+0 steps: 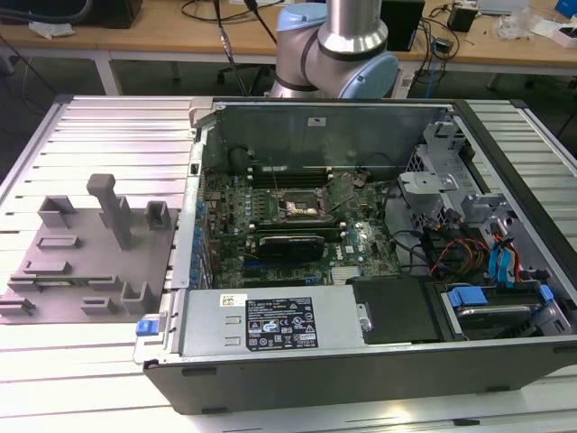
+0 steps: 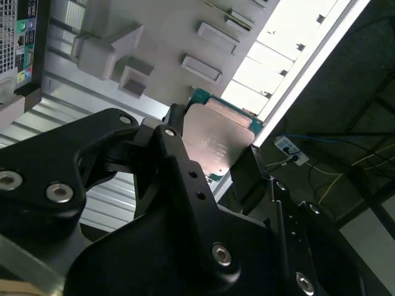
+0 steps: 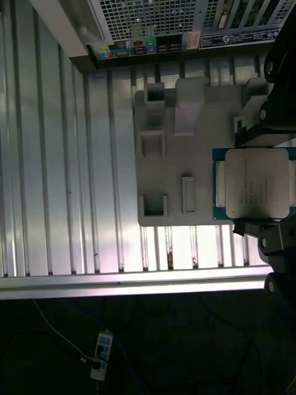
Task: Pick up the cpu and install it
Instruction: 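Pick up the cpu and move it towards the insertion slot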
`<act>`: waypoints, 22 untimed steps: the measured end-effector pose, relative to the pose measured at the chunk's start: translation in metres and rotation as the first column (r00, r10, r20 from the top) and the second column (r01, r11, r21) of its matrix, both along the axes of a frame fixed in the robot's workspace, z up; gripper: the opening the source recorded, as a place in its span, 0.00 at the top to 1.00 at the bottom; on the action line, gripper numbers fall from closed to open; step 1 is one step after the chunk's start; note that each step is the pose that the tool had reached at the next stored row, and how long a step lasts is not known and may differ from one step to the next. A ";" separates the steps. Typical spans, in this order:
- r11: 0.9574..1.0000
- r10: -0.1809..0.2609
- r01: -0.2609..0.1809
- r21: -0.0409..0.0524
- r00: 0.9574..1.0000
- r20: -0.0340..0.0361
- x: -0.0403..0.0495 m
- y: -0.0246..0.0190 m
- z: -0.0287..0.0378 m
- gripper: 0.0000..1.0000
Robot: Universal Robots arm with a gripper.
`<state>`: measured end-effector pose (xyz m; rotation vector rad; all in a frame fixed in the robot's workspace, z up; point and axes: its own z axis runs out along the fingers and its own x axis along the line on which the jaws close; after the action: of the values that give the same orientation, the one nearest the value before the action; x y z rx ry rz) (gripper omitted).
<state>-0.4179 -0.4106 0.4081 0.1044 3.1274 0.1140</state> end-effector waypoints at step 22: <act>1.000 0.000 0.000 -0.001 1.000 -0.001 0.0672 -0.0001 0.0002 0.45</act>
<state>-0.3507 -0.4106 0.4083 0.1045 3.1287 0.1131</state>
